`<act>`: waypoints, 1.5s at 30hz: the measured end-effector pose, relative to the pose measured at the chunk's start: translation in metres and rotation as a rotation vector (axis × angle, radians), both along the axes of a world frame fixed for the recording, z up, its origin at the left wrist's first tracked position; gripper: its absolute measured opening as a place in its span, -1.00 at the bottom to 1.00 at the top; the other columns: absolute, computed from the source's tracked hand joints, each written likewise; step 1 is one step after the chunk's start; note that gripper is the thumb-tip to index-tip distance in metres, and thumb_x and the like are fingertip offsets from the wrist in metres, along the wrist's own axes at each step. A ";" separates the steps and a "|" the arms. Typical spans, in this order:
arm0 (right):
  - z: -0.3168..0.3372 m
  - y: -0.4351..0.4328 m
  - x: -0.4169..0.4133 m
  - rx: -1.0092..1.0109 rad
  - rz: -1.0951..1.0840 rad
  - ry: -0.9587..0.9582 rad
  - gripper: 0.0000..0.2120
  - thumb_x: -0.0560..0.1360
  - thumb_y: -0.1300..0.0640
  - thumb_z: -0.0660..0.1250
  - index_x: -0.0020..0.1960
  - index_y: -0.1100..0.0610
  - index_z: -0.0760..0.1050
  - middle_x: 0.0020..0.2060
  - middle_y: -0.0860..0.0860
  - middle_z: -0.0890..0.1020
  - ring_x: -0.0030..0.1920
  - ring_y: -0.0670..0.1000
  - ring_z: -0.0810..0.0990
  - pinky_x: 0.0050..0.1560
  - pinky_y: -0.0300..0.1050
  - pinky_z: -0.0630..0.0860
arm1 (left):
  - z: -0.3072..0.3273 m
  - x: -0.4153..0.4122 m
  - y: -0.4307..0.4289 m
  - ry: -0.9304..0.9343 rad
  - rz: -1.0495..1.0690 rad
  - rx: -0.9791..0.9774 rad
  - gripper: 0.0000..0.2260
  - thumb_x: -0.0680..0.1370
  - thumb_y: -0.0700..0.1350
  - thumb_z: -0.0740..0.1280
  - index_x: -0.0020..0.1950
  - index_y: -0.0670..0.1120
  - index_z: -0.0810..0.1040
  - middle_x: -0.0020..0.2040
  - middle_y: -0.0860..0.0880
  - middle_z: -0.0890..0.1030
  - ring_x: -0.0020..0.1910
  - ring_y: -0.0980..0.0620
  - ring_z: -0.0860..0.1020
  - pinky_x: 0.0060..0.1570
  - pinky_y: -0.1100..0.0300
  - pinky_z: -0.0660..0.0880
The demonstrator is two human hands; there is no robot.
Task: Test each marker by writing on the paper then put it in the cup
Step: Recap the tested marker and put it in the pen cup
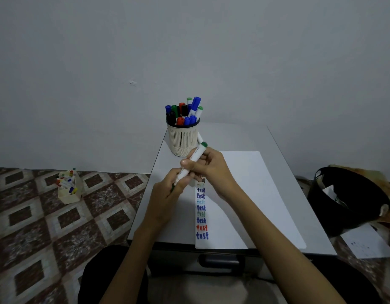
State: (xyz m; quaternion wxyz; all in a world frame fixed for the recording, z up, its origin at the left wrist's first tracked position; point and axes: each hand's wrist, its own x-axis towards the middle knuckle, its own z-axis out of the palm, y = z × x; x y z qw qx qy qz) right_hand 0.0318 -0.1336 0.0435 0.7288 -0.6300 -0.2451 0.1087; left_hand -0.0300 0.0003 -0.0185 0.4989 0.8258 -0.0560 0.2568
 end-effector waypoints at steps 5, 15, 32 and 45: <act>0.009 -0.027 0.048 0.421 -0.297 0.178 -0.82 0.50 0.35 0.32 -0.19 0.20 0.36 -0.42 0.12 0.62 -0.46 0.02 0.57 -0.49 -0.22 0.50 | -0.008 0.006 0.000 0.062 0.098 0.274 -0.57 0.45 0.17 0.17 0.24 0.01 0.45 -0.10 0.06 0.52 -0.10 0.09 0.47 -0.11 0.14 0.42; -0.014 -0.037 0.107 0.032 -0.431 0.135 -0.79 0.39 0.33 0.47 -0.26 0.17 0.45 -0.33 0.19 0.61 -0.44 0.03 0.59 -0.50 -0.19 0.45 | -0.015 0.011 -0.002 0.145 0.112 0.648 -0.60 0.48 0.17 0.04 0.20 0.10 0.48 0.21 0.12 0.45 0.21 0.13 0.34 0.06 0.19 0.14; -0.046 -0.003 0.145 -0.159 -0.332 0.062 -0.70 0.32 0.48 0.38 -0.34 0.17 0.34 -0.49 -0.01 0.49 -0.52 -0.12 0.52 -0.45 -0.23 0.46 | -0.019 0.012 0.001 0.167 0.099 0.594 -0.62 0.48 0.19 0.10 0.21 0.11 0.48 0.21 0.12 0.44 0.24 0.12 0.34 0.14 0.10 0.24; -0.048 0.000 0.144 -0.235 -0.361 -0.059 -0.68 0.35 0.45 0.39 -0.34 0.16 0.32 -0.41 0.03 0.49 -0.45 -0.15 0.55 -0.38 -0.25 0.51 | -0.019 0.013 0.001 0.159 0.101 0.578 -0.65 0.49 0.19 0.14 0.19 0.12 0.48 0.19 0.14 0.45 0.22 0.15 0.34 0.10 0.13 0.23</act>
